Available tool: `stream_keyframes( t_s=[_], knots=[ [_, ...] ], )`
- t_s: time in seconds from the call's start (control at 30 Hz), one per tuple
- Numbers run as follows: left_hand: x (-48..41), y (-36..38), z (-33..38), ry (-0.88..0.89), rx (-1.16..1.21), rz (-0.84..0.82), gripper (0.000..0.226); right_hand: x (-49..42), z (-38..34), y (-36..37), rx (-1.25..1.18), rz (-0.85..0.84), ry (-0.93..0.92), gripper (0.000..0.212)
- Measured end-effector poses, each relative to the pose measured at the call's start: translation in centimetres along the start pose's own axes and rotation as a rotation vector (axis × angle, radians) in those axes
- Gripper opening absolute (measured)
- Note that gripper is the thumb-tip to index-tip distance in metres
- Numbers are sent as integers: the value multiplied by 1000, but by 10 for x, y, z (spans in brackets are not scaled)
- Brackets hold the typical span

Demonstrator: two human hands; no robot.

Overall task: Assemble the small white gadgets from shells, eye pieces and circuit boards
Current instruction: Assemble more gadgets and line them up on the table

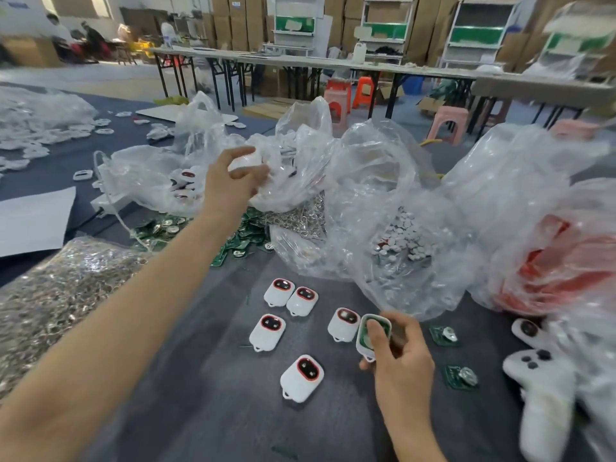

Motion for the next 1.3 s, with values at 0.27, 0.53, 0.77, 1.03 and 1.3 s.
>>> stream_keyframes(
  t_s=[0.27,0.53,0.77,1.03,1.3],
  knots=[
    [60,11,-32,-247,213,4,22,7,-9,-1,72,-19,-46,14],
    [25,21,-28,-297,214,-27,10,6,-6,0,78,-45,-32,10],
    [-69,38,-38,-293,-112,95,15,0,1,1,72,-49,-8,18],
    [-111,58,-67,-68,-1142,-172,28,-3,9,6,168,2,-29,23],
    [-129,93,-81,43,-1305,-198,28,-6,9,12,282,21,-73,31]
  ],
)
Point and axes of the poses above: each hand's wrist, its own x-axis away from the middle knuckle, its own y-axis out of the palm, z = x × y, the point moved 5 cm from there along -x, towards the middle knuckle, and after that the axes turned 1 degree about -y, right-handed, at the moved point
